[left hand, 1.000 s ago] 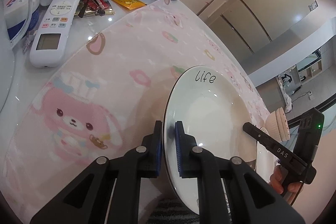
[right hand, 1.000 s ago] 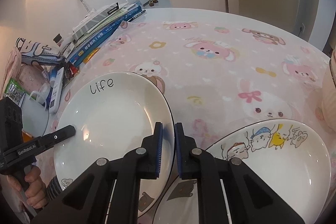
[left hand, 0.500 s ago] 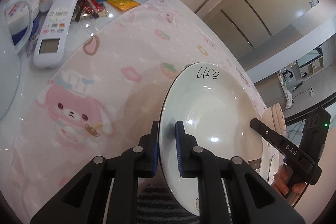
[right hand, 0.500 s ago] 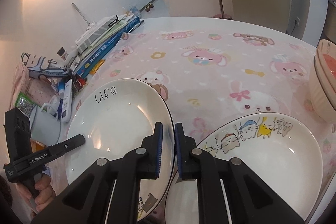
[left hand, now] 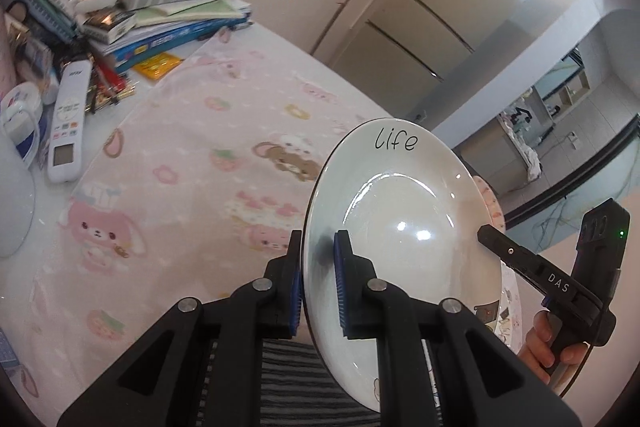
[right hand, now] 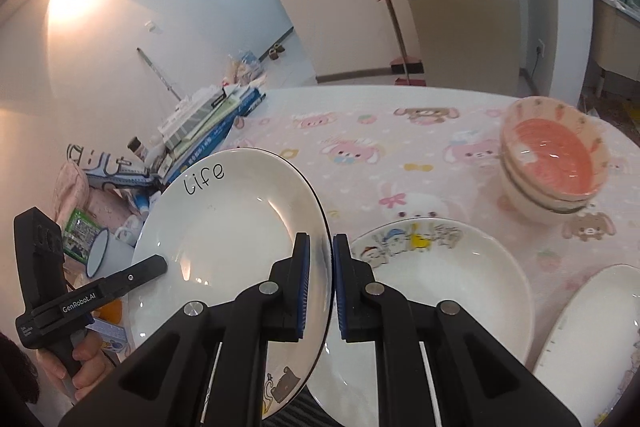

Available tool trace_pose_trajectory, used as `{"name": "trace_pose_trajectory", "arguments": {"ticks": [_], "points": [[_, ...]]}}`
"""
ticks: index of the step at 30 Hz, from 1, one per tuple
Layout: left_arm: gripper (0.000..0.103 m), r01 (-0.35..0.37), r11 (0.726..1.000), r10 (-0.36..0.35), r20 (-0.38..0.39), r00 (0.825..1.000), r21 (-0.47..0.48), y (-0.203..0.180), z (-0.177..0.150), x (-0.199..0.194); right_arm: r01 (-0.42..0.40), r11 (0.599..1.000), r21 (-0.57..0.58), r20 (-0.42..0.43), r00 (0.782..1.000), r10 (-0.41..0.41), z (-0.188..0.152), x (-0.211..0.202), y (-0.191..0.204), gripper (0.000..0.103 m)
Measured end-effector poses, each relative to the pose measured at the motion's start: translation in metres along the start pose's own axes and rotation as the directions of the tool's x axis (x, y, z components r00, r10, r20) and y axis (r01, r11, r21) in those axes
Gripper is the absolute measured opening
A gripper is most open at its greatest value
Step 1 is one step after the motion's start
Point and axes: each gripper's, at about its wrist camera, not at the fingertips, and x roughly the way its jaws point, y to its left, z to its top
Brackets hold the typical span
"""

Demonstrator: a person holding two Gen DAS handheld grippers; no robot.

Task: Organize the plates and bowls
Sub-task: 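Lift the white plate with both grippers and carry it over another 'Life' plate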

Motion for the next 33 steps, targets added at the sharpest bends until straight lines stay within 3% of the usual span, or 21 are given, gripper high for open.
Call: {"name": "trace_pose_trajectory", "arguments": {"ticks": [7,13,21,33], "points": [[0.011,0.051,0.997,-0.051,-0.011,0.999,0.060,-0.052,-0.006,0.001,0.012,0.998,0.055,0.068,0.998,-0.016,-0.002,-0.054,-0.037,0.012],[0.011,0.057,0.995,-0.055,-0.027,0.998,0.079,-0.083,-0.022,0.015,0.077,0.992,0.097,0.084,0.993,-0.085,-0.011,-0.072,-0.064,0.012],[0.013,0.035,0.995,-0.028,-0.075,0.997,0.092,-0.096,-0.033,0.041,0.065,0.985,0.157,0.075,0.994,-0.078,-0.029,-0.063,-0.095,0.012],[0.013,-0.019,0.994,0.034,-0.140,0.990,0.105,-0.080,-0.046,0.083,0.136,0.972,0.193,-0.005,0.990,-0.138,-0.052,-0.016,-0.113,0.012]]}}
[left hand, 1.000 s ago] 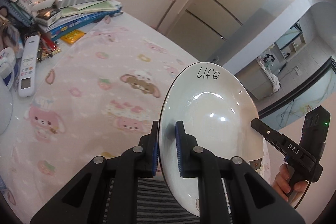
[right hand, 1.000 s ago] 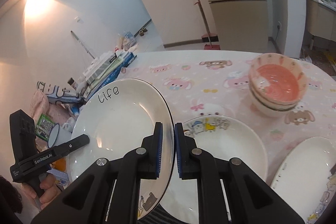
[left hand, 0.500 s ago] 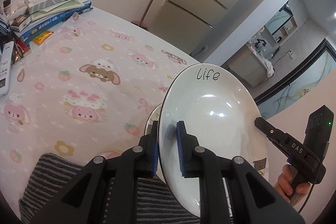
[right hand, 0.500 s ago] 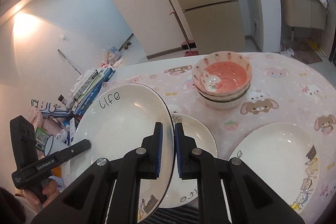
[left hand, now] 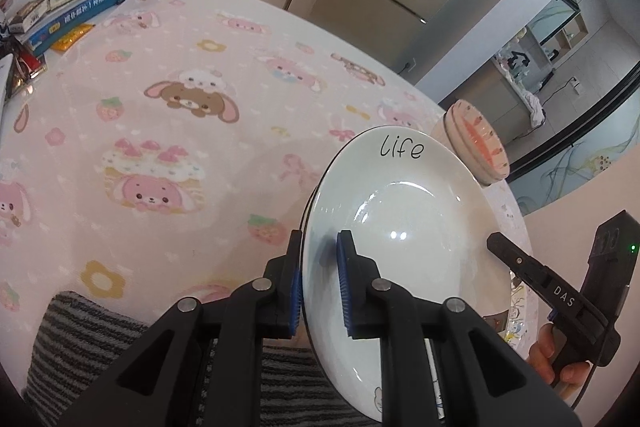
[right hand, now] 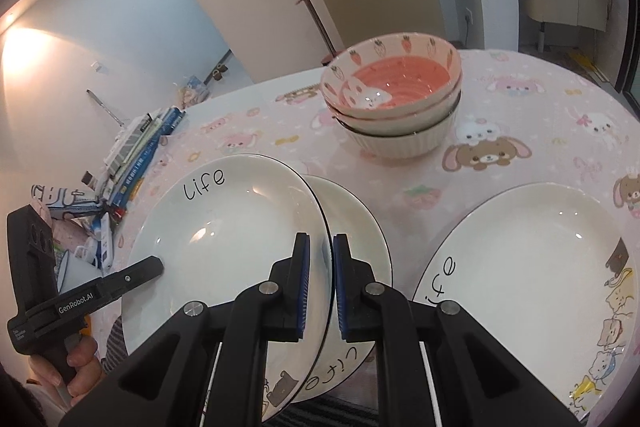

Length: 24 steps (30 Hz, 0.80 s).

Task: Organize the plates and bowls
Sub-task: 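Lift the white plate with both grippers and carry it over another 'Life' plate, then lower the plate onto the other 'Life' plate and open both grippers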

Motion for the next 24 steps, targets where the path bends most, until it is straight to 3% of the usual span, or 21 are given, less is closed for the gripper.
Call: {"name": "trace_pose_trajectory", "arguments": {"ticks": [7,14,24], "points": [[0.015,-0.026,0.999,0.027,-0.024,0.999,0.042,-0.003,-0.010,0.013,0.042,0.999,-0.031,-0.002,0.999,-0.043,-0.005,0.004,-0.002,0.012],[0.016,-0.081,0.993,0.082,-0.013,0.997,0.087,-0.005,-0.015,0.017,0.104,0.993,-0.059,-0.050,0.993,-0.107,-0.014,0.015,0.001,0.013],[0.016,-0.134,0.979,0.135,0.003,0.991,0.152,-0.014,-0.022,0.023,0.180,0.979,-0.095,-0.047,0.982,-0.185,-0.019,0.018,0.001,0.013]]}}
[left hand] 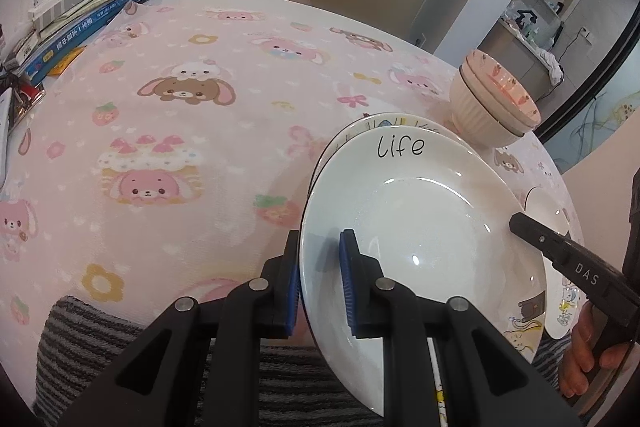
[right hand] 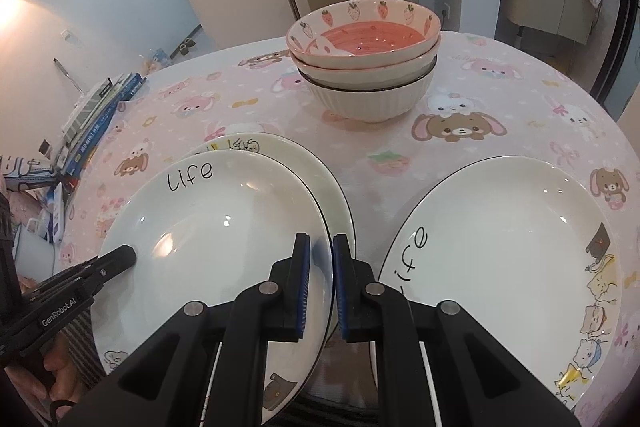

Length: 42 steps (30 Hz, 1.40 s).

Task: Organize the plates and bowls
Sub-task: 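Lower the plate onto the other 'Life' plate and open both grippers, then raise both grippers up and away from the stacked plates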

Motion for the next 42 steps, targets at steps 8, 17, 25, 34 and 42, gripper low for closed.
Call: {"name": "trace_pose_trajectory", "arguments": {"ticks": [8,17,25,34,42], "points": [[0.016,-0.052,0.997,0.050,0.040,0.998,0.060,-0.009,-0.003,0.000,0.070,0.995,-0.067,0.035,0.997,-0.067,-0.002,-0.010,0.010,0.012],[0.018,-0.110,0.987,0.100,0.086,0.991,0.113,-0.019,-0.007,0.000,0.085,0.991,-0.100,0.027,0.996,-0.083,-0.003,-0.008,0.012,0.012],[0.027,-0.134,0.979,0.119,0.104,0.987,0.152,-0.027,-0.010,0.003,0.123,0.979,-0.165,0.031,0.992,-0.120,-0.010,-0.001,0.016,0.013],[0.055,-0.124,0.982,0.113,0.080,0.990,0.144,-0.027,-0.011,0.005,0.091,0.984,-0.154,0.013,0.996,-0.091,-0.005,0.005,0.007,0.014],[0.055,-0.126,0.982,0.119,0.059,0.991,0.141,-0.025,-0.012,0.010,0.085,0.987,-0.137,0.016,0.996,-0.084,-0.006,0.006,0.006,0.014]]}}
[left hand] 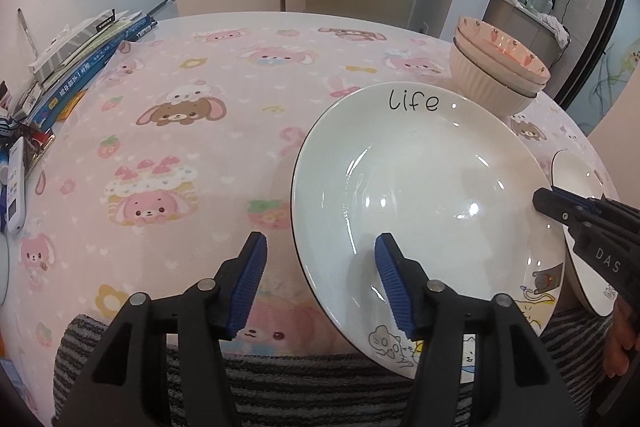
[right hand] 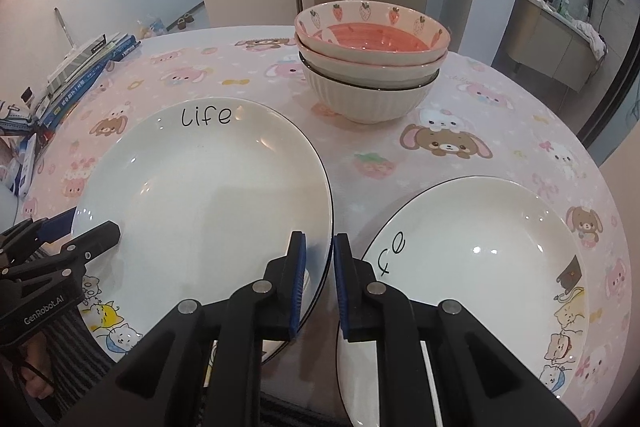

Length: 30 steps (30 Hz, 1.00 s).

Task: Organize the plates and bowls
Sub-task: 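Raise both grippers up and away from the stacked plates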

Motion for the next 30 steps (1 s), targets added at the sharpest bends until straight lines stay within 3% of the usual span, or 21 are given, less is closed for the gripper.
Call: {"name": "trace_pose_trajectory", "arguments": {"ticks": [4,7,9,11,13,15,16,17,21,23,27,30], "points": [[0.058,0.032,0.999,-0.032,0.048,0.998,0.004,-0.001,0.001,-0.008,0.018,1.000,-0.024,0.032,0.999,-0.017,-0.001,-0.002,0.004,0.014],[0.064,0.034,0.999,-0.037,0.105,0.994,0.022,-0.003,0.003,-0.017,-0.018,1.000,0.015,0.040,0.999,0.018,0.001,-0.005,-0.002,0.021],[0.069,0.043,0.999,-0.047,0.148,0.988,0.027,-0.003,0.004,-0.024,-0.006,0.999,0.036,0.076,0.997,0.003,0.001,-0.011,-0.005,0.030],[0.072,0.038,0.999,-0.043,0.208,0.977,0.032,-0.004,0.004,-0.033,0.033,0.999,0.040,0.142,0.989,-0.038,0.001,-0.020,-0.006,0.057],[0.082,0.017,0.999,-0.028,0.282,0.959,0.043,-0.006,0.004,-0.045,0.059,0.998,0.033,0.210,0.976,-0.065,0.001,-0.031,-0.004,0.071],[0.095,0.008,0.999,-0.025,0.347,0.937,0.048,-0.008,0.003,-0.055,0.071,0.997,0.026,0.285,0.956,-0.075,0.000,-0.045,-0.002,0.073],[0.100,0.016,0.999,-0.033,0.376,0.926,0.048,-0.008,0.002,-0.060,0.068,0.997,0.021,0.315,0.946,-0.071,0.000,-0.051,0.000,0.079],[0.100,0.026,0.999,-0.042,0.400,0.916,0.046,-0.007,0.002,-0.065,0.065,0.998,0.019,0.341,0.937,-0.067,0.000,-0.056,0.000,0.090],[0.102,0.029,0.999,-0.047,0.484,0.874,0.046,-0.006,0.001,-0.080,0.081,0.996,0.043,0.443,0.892,-0.092,-0.002,-0.074,0.001,0.094],[0.102,0.027,0.999,-0.047,0.523,0.851,0.045,-0.005,0.000,-0.087,0.093,0.994,0.048,0.477,0.872,-0.105,-0.002,-0.081,0.002,0.103],[0.102,0.027,0.998,-0.052,0.571,0.819,0.052,-0.005,-0.004,-0.097,0.092,0.994,0.052,0.556,0.825,-0.105,-0.007,-0.097,0.004,0.103],[0.102,-0.016,0.996,-0.040,0.607,0.793,0.087,-0.008,-0.006,-0.106,0.106,0.993,0.042,0.572,0.813,-0.111,-0.007,-0.101,0.006,0.103]]}}
